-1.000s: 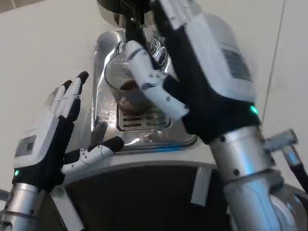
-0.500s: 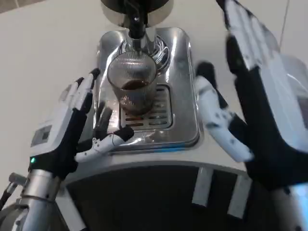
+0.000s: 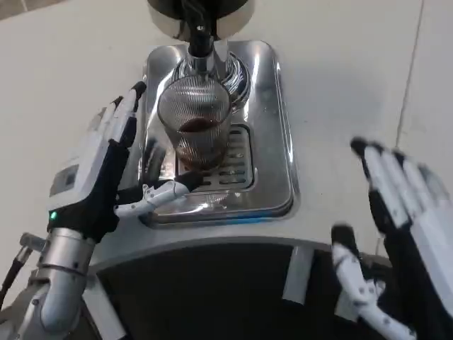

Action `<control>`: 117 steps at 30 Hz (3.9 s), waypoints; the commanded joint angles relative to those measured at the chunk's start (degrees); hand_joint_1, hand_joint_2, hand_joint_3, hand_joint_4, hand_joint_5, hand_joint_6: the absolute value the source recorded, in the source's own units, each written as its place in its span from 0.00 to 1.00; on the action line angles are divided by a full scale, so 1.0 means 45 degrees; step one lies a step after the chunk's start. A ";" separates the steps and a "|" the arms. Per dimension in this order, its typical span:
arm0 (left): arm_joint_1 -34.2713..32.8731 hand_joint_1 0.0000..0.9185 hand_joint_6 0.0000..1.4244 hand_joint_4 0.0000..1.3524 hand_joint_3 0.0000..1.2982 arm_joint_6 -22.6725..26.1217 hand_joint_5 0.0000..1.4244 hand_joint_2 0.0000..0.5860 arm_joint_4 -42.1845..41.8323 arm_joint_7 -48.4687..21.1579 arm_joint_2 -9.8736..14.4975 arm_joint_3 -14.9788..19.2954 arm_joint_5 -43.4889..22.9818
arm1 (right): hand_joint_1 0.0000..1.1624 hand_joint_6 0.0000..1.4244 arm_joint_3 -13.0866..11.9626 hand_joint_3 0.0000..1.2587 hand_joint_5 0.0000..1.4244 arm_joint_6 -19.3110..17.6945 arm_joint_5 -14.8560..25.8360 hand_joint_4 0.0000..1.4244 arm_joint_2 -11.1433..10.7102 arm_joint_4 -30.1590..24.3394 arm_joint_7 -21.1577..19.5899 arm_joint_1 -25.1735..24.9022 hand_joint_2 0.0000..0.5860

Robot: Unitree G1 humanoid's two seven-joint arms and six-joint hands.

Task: Grasp the cup under the faucet to collect the drink, then remove the cup.

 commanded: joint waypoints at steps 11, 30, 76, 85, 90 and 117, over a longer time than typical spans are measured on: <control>-0.0910 0.33 0.05 0.00 0.00 -0.1407 0.04 0.07 0.1981 0.0820 -0.0874 0.0232 -0.1000 | 0.38 0.00 0.0267 0.00 0.00 -0.0995 -0.1440 0.00 -0.0129 0.0274 -0.0377 0.2049 0.75; -0.1890 0.39 0.10 0.00 0.00 -0.1504 0.08 0.08 0.3256 0.1245 -0.1429 -0.0315 -0.0789 | 0.38 0.00 0.0226 0.00 0.00 -0.1047 -0.1384 0.00 0.0268 0.0109 0.0166 0.1950 0.70; -0.2740 0.48 0.28 0.01 0.00 -0.0818 0.25 0.12 0.4124 0.2773 -0.2386 -0.0987 -0.0395 | 0.34 0.00 0.0319 0.00 0.00 -0.0595 -0.1463 0.00 0.1758 -0.0662 0.2259 0.1954 0.70; -0.2820 0.57 0.59 0.18 0.14 -0.0375 0.43 0.14 0.4236 0.3221 -0.2468 -0.1456 -0.0012 | 0.33 0.00 0.0345 0.00 0.00 -0.0494 -0.1396 0.00 0.1943 -0.0712 0.2472 0.2045 0.71; -0.2874 0.63 0.86 0.43 0.36 -0.0224 0.65 0.15 0.4292 0.3538 -0.2596 -0.1653 0.0006 | 0.32 0.00 0.0340 0.00 0.00 -0.0458 -0.1427 0.00 0.2041 -0.0781 0.2598 0.2075 0.71; -0.2472 0.80 1.00 0.91 0.81 -0.1124 0.94 0.10 0.3875 0.4483 -0.2822 -0.1216 -0.0329 | 0.28 0.00 0.0489 0.00 0.00 -0.0236 -0.1962 0.00 0.2690 -0.1005 0.3462 0.1720 0.71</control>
